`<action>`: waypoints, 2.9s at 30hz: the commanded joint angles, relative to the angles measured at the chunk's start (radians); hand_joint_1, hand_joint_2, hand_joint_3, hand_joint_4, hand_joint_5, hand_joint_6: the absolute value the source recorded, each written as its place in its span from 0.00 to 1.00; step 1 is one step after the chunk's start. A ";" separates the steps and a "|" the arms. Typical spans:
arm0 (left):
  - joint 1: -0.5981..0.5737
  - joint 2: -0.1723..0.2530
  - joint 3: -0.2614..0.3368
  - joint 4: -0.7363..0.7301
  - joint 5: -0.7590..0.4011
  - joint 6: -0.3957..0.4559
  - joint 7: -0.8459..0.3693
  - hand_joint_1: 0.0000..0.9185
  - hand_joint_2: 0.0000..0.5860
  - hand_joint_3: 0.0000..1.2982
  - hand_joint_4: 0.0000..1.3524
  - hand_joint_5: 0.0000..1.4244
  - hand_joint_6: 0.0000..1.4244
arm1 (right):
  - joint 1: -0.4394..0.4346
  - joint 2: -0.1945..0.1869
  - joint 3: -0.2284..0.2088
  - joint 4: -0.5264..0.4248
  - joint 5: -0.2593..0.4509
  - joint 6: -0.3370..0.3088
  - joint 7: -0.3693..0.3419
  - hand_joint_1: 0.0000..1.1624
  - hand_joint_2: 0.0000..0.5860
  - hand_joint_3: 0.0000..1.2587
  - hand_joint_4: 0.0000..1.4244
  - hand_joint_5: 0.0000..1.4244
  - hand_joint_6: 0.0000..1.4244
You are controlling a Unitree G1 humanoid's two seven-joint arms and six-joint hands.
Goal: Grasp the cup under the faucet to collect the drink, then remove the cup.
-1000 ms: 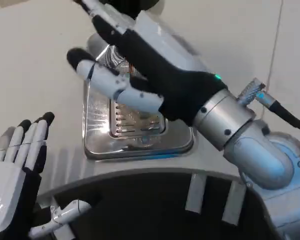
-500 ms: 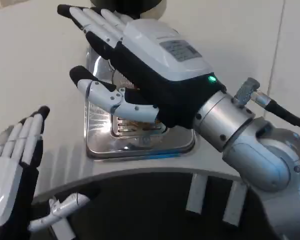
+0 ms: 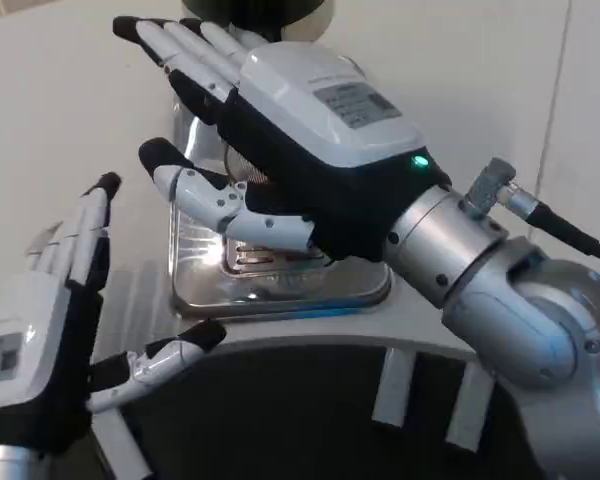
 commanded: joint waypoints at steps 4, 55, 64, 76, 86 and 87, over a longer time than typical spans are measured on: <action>-0.074 -0.012 -0.034 0.080 -0.025 -0.014 -0.002 0.11 0.07 0.00 0.00 0.08 0.09 | 0.032 0.010 0.014 0.000 -0.002 0.004 0.060 0.00 0.92 0.00 0.00 0.00 0.00; -0.364 -0.074 -0.177 0.380 -0.040 -0.042 0.047 0.15 0.07 0.00 0.00 0.10 0.11 | 0.337 0.038 -0.280 -0.237 0.068 -0.081 -0.161 0.04 0.97 0.00 0.00 0.00 0.00; -0.387 -0.085 -0.190 0.410 -0.050 -0.042 0.048 0.14 0.07 0.00 0.00 0.10 0.11 | 0.590 -0.035 -0.390 -0.400 0.067 -0.183 -0.168 0.10 0.97 0.00 0.00 0.00 0.00; -0.457 -0.104 -0.203 0.497 -0.052 -0.043 0.092 0.14 0.07 0.00 0.00 0.11 0.12 | 1.010 -0.056 -0.658 -0.433 0.102 -0.330 -0.240 0.28 0.85 0.00 0.00 0.00 0.00; -0.514 -0.121 -0.218 0.588 -0.047 -0.040 0.146 0.16 0.06 0.00 0.00 0.15 0.14 | 1.240 0.010 -0.690 -0.519 0.040 -0.387 -0.244 0.33 0.81 0.00 0.00 0.00 0.00; -0.518 -0.122 -0.218 0.594 -0.047 -0.041 0.153 0.15 0.06 0.00 0.00 0.16 0.14 | 1.258 0.017 -0.685 -0.528 0.029 -0.392 -0.241 0.33 0.81 0.00 0.00 0.00 0.00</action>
